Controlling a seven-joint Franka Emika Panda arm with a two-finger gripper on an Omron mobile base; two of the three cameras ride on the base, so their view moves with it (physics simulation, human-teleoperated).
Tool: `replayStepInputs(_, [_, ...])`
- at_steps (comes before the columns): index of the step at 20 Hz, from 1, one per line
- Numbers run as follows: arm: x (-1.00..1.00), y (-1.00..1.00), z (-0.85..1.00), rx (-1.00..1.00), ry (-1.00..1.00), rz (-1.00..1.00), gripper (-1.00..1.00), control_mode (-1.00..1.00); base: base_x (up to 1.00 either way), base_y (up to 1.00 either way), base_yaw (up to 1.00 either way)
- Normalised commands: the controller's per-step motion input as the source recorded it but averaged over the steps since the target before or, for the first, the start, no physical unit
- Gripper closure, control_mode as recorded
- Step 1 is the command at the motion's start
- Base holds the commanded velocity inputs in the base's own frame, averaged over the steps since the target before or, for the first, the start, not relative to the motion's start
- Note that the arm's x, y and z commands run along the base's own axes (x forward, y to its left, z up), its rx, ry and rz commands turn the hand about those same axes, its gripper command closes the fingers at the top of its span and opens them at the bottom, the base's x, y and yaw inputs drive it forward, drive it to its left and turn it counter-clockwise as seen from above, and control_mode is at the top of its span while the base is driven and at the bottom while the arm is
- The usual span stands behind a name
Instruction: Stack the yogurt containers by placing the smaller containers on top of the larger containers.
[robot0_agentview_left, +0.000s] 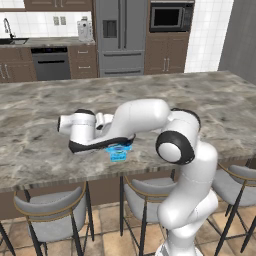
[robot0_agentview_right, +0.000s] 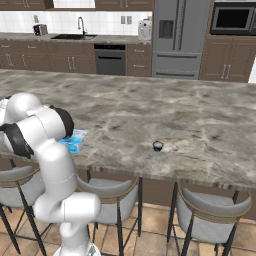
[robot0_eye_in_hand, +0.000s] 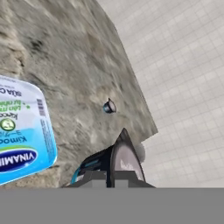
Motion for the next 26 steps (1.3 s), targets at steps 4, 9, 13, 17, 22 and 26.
replayStepInputs(4, [0.0, 0.0, 0.0, 0.0, -0.03, 0.0, 1.0, -1.0, 0.0, 0.0, 0.0])
replayStepInputs(9, [0.0, 0.0, 0.0, 0.0, -0.03, 0.0, 1.0, -1.0, 0.0, 0.0, 0.0])
replayStepInputs(13, [0.0, 0.0, -0.01, 0.0, -0.02, 0.0, 1.0, -1.0, 0.0, 0.0, 0.0])
replayStepInputs(17, [0.0, 0.0, -0.04, 0.0, -0.01, 0.0, 1.0, -1.0, 0.0, 0.0, 0.0])
replayStepInputs(22, [0.0, 0.0, -0.04, 0.0, 0.0, 0.0, 1.0, -1.0, 0.0, 0.0, 0.0])
replayStepInputs(26, [0.0, 0.01, -0.04, 0.0, 0.0, 0.0, 1.0, -1.0, 0.0, 0.0, 0.0])
